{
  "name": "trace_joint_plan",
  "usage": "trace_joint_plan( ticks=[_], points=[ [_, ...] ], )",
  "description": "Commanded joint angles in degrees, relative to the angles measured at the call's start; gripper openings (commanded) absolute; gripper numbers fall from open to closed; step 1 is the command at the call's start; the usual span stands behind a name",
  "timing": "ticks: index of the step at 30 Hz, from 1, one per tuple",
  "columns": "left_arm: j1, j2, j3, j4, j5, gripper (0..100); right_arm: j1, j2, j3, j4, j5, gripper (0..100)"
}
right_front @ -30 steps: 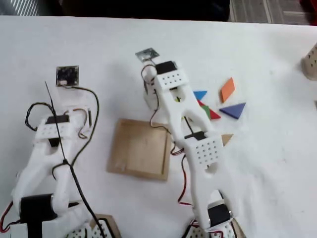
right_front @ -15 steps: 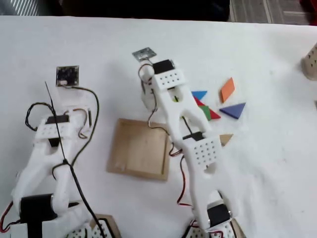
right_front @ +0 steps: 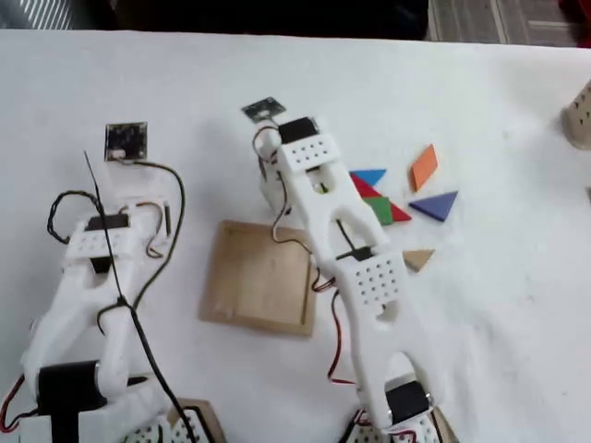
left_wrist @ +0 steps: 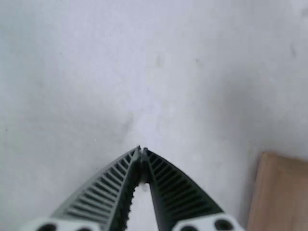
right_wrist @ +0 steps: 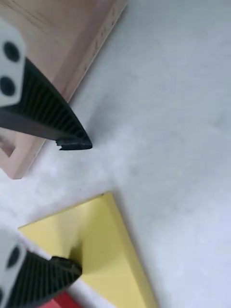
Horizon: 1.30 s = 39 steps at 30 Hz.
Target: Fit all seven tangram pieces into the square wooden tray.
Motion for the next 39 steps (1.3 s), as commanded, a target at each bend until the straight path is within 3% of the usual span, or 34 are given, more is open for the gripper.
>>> trace_joint_plan(
  ticks=[1, 29, 34, 39],
  points=[
    [-0.6, -2.9, -1.9, -1.5, -0.6, 2, 0.1, 0.1, -0.8, 0.1, 0.7, 33.4],
    [-0.6, -2.9, -1.8, -1.1, -0.6, 2, 8.0, 0.6, -0.2, 0.4, 0.7, 28.2],
    [-0.6, -2.9, -1.8, -1.1, -0.6, 2, 8.5, 0.6, -0.2, 0.0, 0.7, 20.0],
    [-0.6, -2.9, -1.8, -1.1, -0.6, 2, 8.7, -0.6, -1.2, 0.5, 0.7, 26.5]
  ],
)
